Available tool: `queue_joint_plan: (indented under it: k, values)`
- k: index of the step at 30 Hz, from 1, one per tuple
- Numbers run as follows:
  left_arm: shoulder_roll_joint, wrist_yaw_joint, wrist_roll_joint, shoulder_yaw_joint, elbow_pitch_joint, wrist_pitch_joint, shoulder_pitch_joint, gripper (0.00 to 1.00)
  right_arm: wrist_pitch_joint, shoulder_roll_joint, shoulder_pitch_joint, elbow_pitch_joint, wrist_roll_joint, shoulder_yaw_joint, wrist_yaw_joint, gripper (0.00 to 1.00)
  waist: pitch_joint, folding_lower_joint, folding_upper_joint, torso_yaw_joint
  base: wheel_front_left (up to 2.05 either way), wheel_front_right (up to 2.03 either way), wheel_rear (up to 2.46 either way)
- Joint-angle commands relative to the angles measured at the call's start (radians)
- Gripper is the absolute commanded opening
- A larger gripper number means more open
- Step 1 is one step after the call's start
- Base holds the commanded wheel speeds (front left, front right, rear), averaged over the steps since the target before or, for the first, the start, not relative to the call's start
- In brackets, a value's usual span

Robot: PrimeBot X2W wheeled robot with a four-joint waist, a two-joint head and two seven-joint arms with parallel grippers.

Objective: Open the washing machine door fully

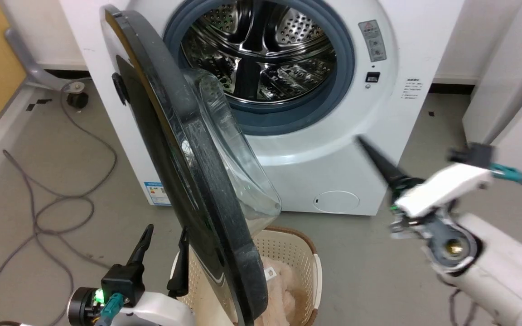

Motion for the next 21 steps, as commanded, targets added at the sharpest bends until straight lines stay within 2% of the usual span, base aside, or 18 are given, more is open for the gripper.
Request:
queue_joint_plan:
  k: [1,5,8,9,10,11,16,19,21]
  values:
    - [0.005,0.005,-0.005,0.008,-0.001,-0.004,0.017,1.0,-0.005,-0.008,0.047,0.039,-0.06,-0.072,0.001,1.0,-0.006,0.0,0.0,-0.01,0.0,0.0,0.0]
    - [0.006,0.009,-0.009,0.018,0.002,-0.004,0.025,1.0,-0.005,0.048,0.218,0.129,-0.307,-0.357,0.001,1.0,-0.02,0.0,0.0,-0.022,0.0,0.0,0.0]
    - [0.007,0.012,-0.008,0.022,0.003,-0.004,0.035,1.0,-0.005,0.11,0.359,0.131,-0.523,-0.587,0.001,1.0,-0.03,0.0,0.0,-0.03,0.0,0.0,0.0]
    - [0.007,0.012,-0.008,0.022,0.003,-0.004,0.035,1.0,-0.005,0.11,0.359,0.131,-0.523,-0.587,0.001,1.0,-0.03,0.0,0.0,-0.03,0.0,0.0,0.0]
    - [0.009,0.013,-0.008,0.025,0.004,-0.004,0.04,1.0,-0.005,0.149,0.445,0.101,-0.694,-0.739,0.001,1.0,-0.033,0.0,0.0,-0.037,0.0,0.0,0.0]
    - [0.009,0.013,-0.008,0.025,0.004,-0.004,0.04,1.0,-0.005,0.149,0.445,0.101,-0.694,-0.739,0.001,1.0,-0.033,0.0,0.0,-0.037,0.0,0.0,0.0]
    - [0.014,0.015,-0.007,0.031,0.007,-0.004,0.047,1.0,-0.006,0.29,0.638,-0.085,-1.149,-1.057,0.001,1.0,-0.038,0.0,0.0,-0.048,0.0,0.0,0.0]
    - [0.018,0.017,-0.004,0.034,0.008,-0.004,0.048,1.0,-0.006,0.373,0.717,-0.234,-1.41,-1.161,0.001,1.0,-0.038,0.0,0.0,-0.053,0.0,0.0,0.0]
    - [0.02,0.017,-0.003,0.036,0.009,-0.004,0.046,1.0,-0.005,0.401,0.752,-0.322,-1.553,-1.191,0.001,1.0,-0.036,0.0,0.0,-0.055,0.0,0.0,0.0]
